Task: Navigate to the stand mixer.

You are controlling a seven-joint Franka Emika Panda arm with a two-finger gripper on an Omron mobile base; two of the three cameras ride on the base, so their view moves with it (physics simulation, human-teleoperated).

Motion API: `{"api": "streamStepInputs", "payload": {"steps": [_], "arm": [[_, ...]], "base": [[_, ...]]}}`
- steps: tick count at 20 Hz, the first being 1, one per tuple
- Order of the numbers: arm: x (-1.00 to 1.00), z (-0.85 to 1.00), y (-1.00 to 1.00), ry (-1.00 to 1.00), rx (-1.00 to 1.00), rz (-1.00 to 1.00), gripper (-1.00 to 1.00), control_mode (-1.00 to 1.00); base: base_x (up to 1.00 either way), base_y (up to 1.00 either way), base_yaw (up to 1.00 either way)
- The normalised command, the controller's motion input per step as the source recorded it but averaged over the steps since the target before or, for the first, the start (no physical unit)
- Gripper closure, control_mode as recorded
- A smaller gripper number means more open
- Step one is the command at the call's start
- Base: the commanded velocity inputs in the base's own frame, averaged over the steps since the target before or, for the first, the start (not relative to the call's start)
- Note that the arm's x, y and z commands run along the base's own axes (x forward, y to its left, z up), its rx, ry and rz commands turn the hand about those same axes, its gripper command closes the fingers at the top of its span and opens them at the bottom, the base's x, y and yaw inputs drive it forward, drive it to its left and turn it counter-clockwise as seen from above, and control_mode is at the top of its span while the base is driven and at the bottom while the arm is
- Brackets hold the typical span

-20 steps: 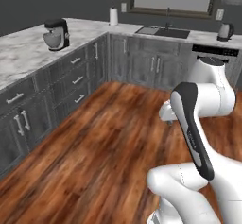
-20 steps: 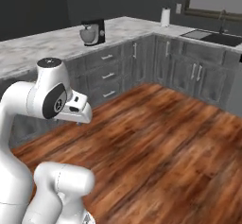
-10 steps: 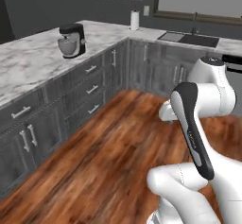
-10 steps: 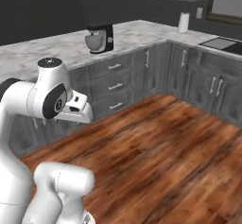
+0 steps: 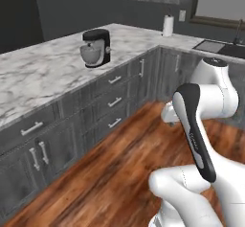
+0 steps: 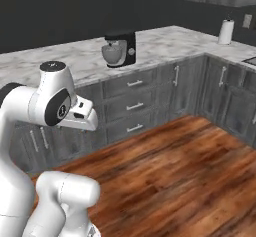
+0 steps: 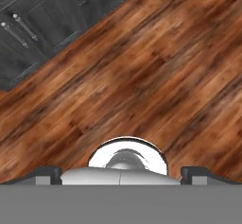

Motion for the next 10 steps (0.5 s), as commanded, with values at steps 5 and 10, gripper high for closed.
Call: {"api": "streamStepInputs", "payload": {"steps": [5, 10], "arm": [[0.0, 0.0, 0.0, 0.0, 0.0, 0.0, -1.0, 1.0], [0.0, 0.0, 0.0, 0.0, 0.0, 0.0, -1.0, 1.0]], "base": [[1.0, -0.27, 0.49], [1.0, -0.49, 0.57]]}}
